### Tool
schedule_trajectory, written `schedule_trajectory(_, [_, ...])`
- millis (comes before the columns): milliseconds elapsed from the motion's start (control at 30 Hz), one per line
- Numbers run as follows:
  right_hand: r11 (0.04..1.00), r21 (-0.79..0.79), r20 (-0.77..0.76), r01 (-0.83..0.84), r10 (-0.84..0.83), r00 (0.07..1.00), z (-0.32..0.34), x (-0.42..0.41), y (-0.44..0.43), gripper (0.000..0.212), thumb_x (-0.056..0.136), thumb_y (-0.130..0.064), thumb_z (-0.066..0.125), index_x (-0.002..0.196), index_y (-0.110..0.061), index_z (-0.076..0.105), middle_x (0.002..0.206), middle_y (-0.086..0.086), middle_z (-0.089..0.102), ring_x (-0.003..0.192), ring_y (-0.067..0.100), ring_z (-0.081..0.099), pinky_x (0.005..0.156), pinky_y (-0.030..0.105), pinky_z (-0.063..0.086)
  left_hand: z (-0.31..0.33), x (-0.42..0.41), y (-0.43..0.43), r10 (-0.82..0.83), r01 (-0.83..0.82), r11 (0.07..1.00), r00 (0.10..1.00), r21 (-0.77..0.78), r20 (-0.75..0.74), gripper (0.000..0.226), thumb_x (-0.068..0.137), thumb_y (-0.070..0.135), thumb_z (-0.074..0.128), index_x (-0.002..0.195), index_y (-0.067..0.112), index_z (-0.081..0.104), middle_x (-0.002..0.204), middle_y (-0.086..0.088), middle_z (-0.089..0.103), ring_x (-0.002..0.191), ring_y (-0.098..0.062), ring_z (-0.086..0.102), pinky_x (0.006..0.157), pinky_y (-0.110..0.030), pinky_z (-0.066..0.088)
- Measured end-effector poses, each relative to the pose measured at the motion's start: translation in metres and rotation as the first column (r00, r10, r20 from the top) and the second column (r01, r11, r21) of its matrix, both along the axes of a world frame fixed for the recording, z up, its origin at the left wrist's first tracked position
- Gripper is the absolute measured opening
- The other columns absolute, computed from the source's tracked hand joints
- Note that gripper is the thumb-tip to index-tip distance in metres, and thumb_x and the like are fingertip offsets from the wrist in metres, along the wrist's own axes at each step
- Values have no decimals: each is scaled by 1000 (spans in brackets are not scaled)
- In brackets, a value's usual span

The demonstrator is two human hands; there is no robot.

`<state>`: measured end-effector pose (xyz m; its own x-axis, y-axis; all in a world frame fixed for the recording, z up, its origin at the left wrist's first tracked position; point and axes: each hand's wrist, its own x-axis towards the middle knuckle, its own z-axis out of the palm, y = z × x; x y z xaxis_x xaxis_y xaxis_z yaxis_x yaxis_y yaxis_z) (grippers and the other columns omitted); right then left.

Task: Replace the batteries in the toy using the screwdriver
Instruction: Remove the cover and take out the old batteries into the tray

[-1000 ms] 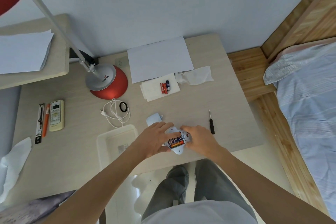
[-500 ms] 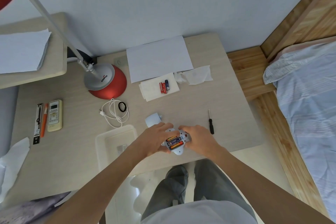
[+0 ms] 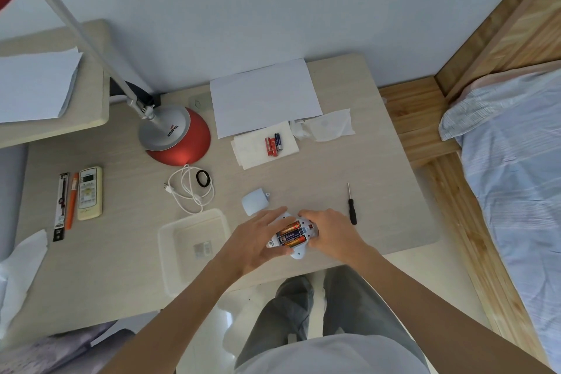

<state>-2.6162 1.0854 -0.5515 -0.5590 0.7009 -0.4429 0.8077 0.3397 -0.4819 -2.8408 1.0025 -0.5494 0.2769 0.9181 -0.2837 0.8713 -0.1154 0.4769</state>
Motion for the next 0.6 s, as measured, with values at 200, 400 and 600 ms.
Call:
schedule_trajectory(200, [1000, 5, 1, 8, -8, 1000, 0, 0, 0, 65, 87, -35, 84, 145, -34, 55, 125, -4, 74, 107, 16, 71, 98, 35, 59, -7, 20, 0, 34, -23, 969, 999, 246, -41, 41, 102, 36, 69, 141, 21, 66, 150, -1, 64, 134, -24, 64, 105, -41, 59])
schedule_trajectory(400, [1000, 20, -8, 3, -3, 1000, 1, -2, 1, 59, 86, -38, 83, 140, -34, 58, 121, -3, 75, 103, 16, 71, 95, 32, 59, -12, 34, 5, 21, 10, 960, 994, 281, -108, 68, 75, 25, 97, 137, 15, 71, 140, -3, 71, 127, -26, 70, 104, -42, 60])
schedule_trajectory(600, [1000, 18, -21, 12, -12, 1000, 3, 0, 0, 60, 85, -38, 83, 140, -33, 59, 120, -3, 76, 100, 16, 72, 91, 30, 60, -16, 41, 3, 26, 0, 943, 997, 334, -73, 68, 74, 25, 97, 135, 10, 71, 138, -8, 72, 129, -28, 68, 114, -39, 48])
